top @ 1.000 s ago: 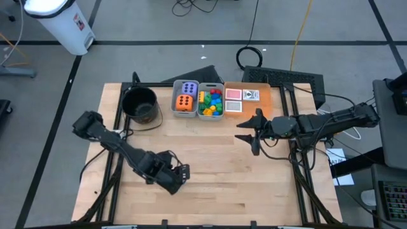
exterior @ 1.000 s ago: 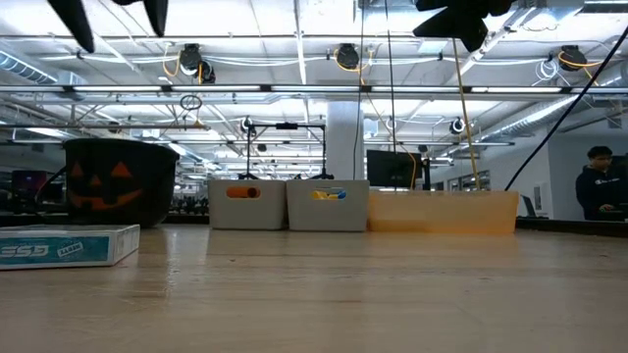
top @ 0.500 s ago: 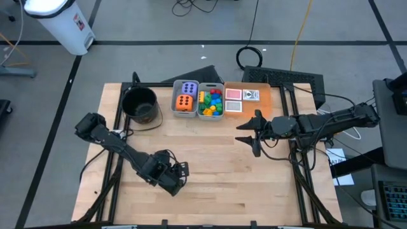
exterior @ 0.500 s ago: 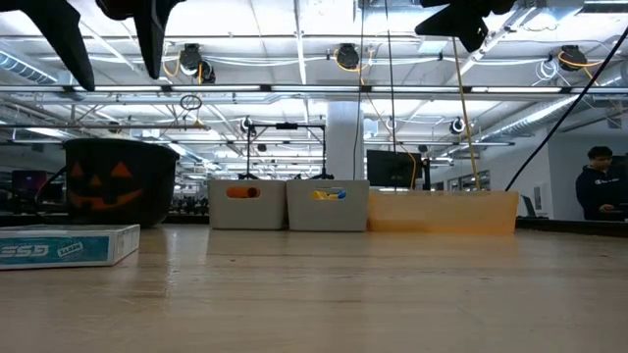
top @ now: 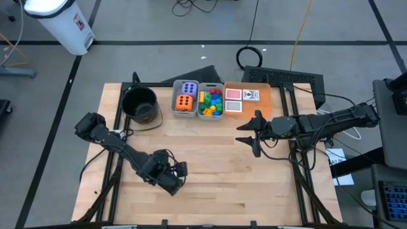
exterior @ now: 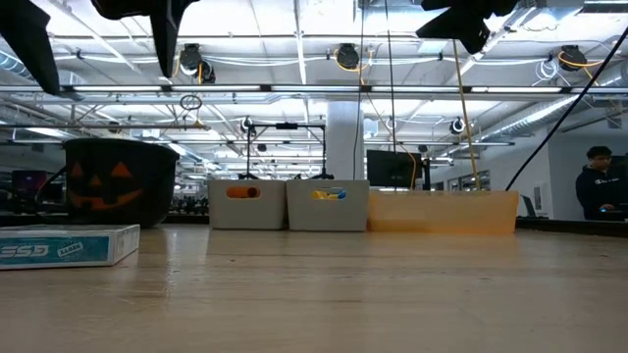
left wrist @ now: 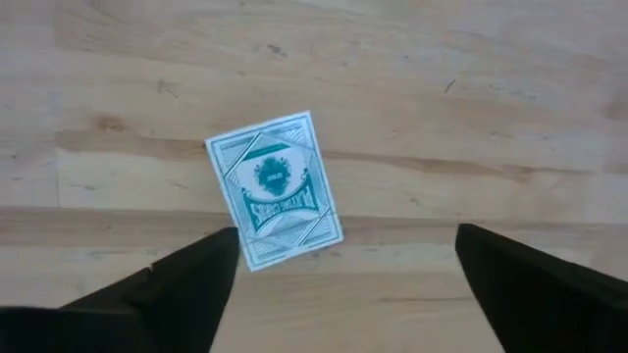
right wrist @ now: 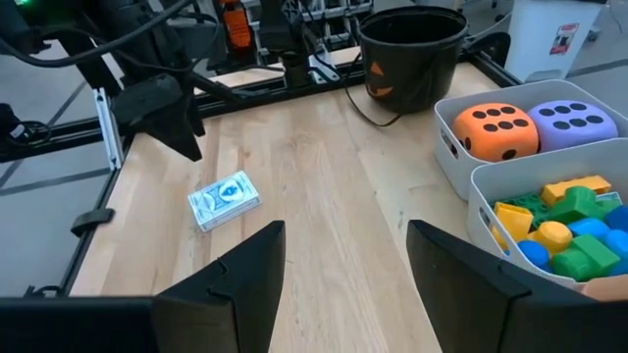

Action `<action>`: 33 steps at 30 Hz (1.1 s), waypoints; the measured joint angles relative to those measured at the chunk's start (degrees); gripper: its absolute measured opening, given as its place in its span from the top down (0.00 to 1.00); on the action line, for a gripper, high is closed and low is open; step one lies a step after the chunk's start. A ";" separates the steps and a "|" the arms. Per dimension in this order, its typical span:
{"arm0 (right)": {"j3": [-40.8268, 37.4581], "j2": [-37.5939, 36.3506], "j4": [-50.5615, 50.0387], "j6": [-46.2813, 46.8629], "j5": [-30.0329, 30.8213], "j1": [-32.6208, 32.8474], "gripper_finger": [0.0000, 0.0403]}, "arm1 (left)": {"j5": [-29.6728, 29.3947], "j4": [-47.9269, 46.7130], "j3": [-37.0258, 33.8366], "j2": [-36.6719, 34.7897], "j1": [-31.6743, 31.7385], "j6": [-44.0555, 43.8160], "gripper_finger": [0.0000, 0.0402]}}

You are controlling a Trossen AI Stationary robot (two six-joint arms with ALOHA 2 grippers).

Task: Pick & Place Toys
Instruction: Put the blue playing card into the orange bin

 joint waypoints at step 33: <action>0.00 0.02 -1.28 -1.02 -0.01 0.00 0.50 | 2.29 17.80 -7.96 8.37 0.48 -0.96 0.09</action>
